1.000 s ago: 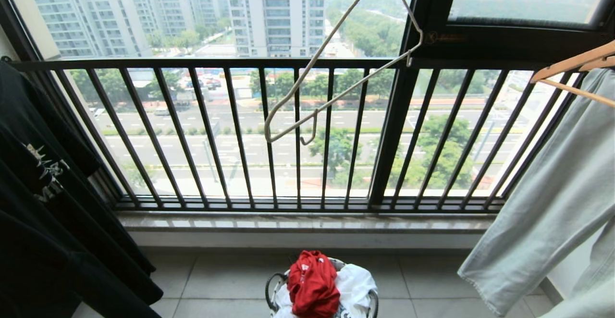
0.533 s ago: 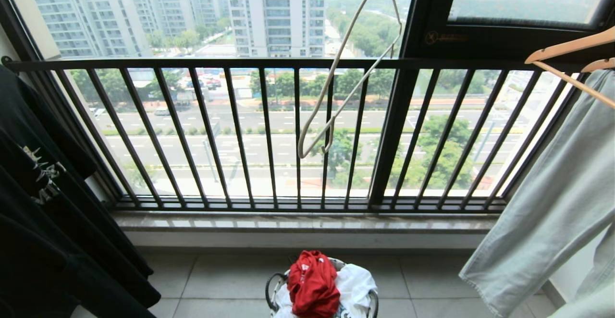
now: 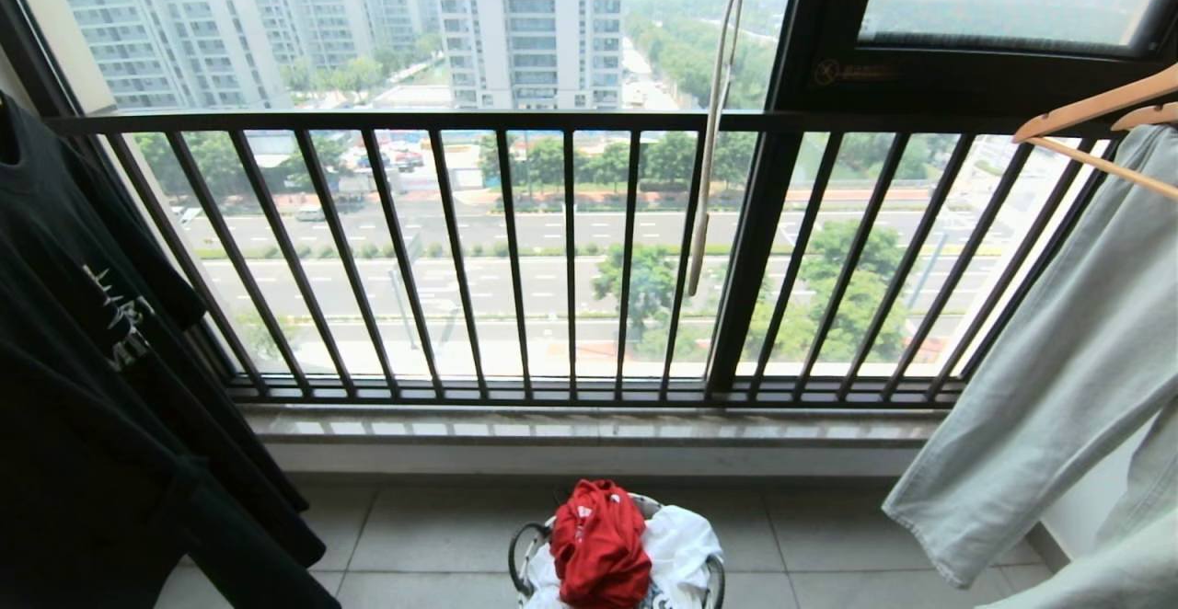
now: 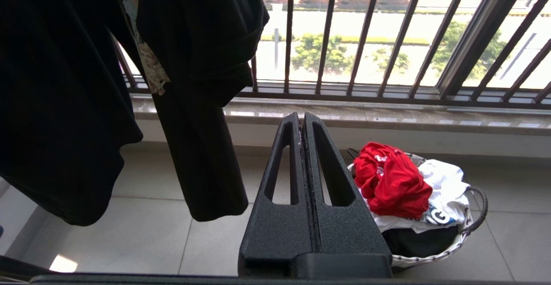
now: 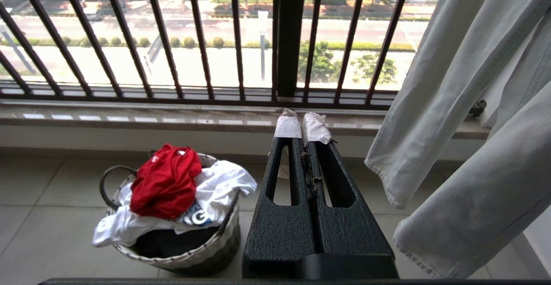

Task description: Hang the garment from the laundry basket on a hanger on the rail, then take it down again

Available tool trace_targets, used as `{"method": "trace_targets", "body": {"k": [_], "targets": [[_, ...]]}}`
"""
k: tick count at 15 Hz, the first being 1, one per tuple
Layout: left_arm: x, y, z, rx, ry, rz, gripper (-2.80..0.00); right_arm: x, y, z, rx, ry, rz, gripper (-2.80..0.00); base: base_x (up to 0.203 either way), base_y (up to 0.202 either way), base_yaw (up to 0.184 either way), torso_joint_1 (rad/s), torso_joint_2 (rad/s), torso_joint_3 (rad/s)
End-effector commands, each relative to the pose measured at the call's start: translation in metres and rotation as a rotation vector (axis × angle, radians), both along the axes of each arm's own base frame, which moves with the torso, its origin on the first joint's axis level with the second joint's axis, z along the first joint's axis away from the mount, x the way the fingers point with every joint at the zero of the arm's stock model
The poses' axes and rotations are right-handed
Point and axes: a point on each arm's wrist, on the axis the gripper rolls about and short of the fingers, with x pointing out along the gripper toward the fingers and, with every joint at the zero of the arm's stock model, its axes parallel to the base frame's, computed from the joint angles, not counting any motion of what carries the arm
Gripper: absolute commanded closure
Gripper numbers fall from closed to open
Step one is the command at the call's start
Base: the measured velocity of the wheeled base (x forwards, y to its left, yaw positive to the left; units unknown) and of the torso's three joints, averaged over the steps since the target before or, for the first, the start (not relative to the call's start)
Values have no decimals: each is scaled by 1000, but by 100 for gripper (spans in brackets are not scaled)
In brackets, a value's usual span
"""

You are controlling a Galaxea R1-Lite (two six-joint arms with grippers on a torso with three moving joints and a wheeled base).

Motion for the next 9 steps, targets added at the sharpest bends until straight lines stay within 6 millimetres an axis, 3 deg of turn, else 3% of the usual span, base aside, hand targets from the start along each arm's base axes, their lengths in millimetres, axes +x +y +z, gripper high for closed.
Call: {"method": "trace_targets", "body": {"k": [1,9], "targets": [[0,0,0,0,1,0,0,0,0,-1,9,1,2,0,0,0,0,0,0,0],[0,0,0,0,1,0,0,0,0,-1,13,-2,0,0,0,0,0,0,0,0]]}}
